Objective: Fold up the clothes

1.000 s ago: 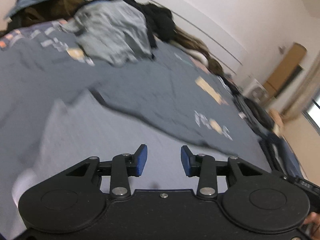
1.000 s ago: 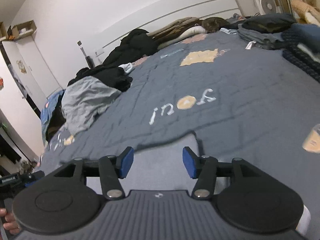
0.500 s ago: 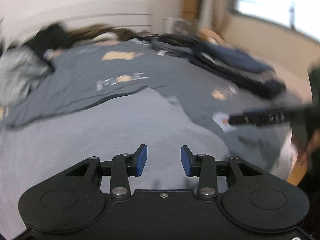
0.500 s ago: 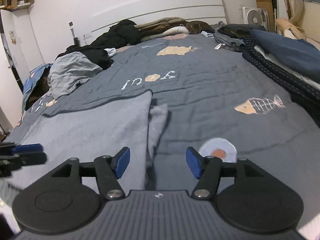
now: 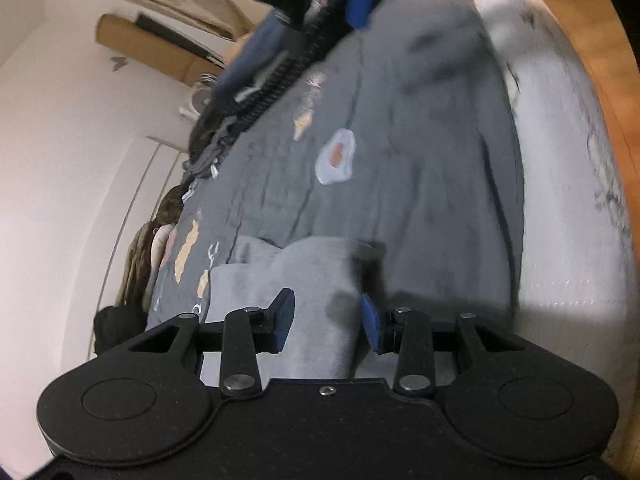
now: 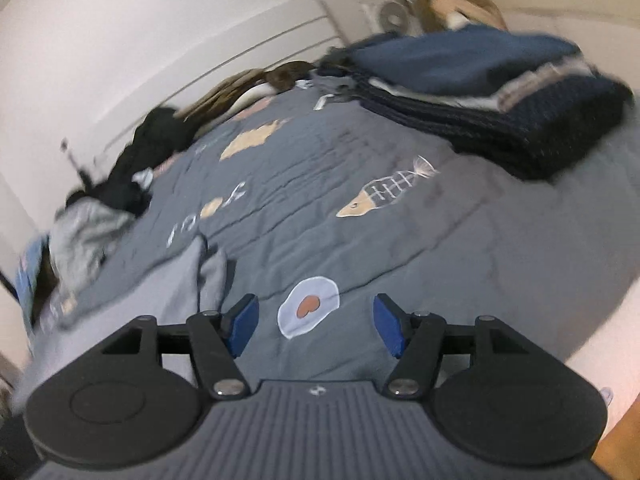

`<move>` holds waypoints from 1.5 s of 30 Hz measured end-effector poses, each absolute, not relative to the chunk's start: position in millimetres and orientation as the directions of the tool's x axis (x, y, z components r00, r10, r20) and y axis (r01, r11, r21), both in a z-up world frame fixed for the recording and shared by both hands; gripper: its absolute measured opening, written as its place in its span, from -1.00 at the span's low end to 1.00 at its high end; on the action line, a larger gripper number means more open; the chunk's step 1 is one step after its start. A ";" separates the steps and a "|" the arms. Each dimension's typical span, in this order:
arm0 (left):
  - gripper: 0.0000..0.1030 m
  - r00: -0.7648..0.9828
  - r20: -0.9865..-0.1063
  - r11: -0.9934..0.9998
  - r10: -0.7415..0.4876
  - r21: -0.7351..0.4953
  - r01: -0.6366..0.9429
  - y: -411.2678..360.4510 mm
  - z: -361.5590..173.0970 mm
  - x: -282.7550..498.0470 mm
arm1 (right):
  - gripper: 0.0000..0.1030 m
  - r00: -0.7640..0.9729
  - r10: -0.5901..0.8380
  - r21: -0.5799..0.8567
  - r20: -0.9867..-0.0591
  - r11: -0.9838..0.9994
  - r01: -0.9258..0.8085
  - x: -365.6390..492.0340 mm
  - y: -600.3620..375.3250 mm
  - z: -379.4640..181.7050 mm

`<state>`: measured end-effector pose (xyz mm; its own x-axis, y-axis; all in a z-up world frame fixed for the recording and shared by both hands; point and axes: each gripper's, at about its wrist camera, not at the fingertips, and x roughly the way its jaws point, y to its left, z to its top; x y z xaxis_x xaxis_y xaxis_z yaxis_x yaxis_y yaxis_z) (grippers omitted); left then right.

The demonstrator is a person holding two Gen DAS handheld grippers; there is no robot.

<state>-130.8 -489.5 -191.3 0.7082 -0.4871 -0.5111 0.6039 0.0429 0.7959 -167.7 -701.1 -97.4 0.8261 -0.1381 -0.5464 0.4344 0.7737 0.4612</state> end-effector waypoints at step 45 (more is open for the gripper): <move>-0.84 0.611 -0.719 0.689 -0.332 0.257 0.677 -521.6 -139.7 -51.6 | 0.29 0.870 0.006 0.570 -0.493 0.758 0.318 -155.3 -706.5 -92.6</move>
